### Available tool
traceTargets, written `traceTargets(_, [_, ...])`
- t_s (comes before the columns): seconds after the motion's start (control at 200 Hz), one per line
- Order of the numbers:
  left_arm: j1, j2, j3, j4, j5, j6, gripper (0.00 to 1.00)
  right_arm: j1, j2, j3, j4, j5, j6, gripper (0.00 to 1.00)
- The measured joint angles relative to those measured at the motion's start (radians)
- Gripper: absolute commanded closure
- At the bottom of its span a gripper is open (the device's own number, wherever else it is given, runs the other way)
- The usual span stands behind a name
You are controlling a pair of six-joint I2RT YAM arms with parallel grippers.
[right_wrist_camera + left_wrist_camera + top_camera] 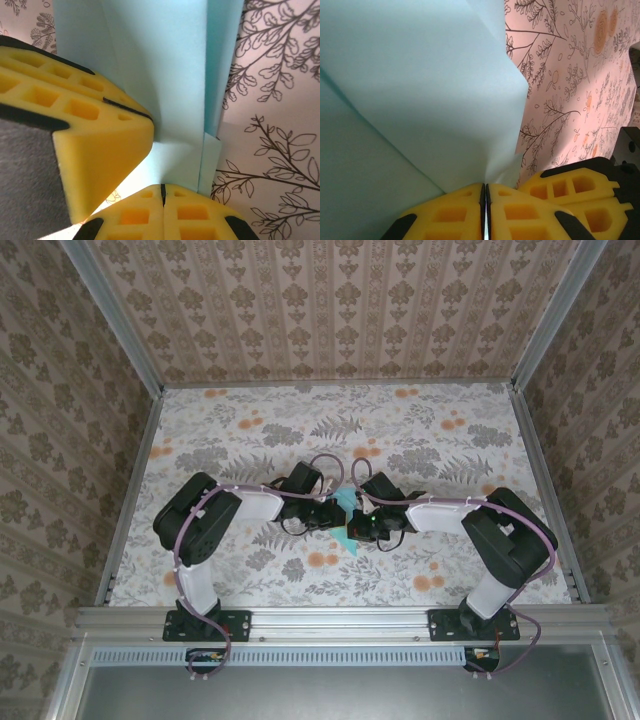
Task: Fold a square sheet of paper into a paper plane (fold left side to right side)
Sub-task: Fourth fold the wing at the center of the table.
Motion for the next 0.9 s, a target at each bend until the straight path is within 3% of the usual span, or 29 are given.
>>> traceTargets(0.9, [0.091,0.055,0.113,-0.12,0.0,0.072,0.9,0.0,0.0,0.0,0.0,0.0,-0.01,1.0])
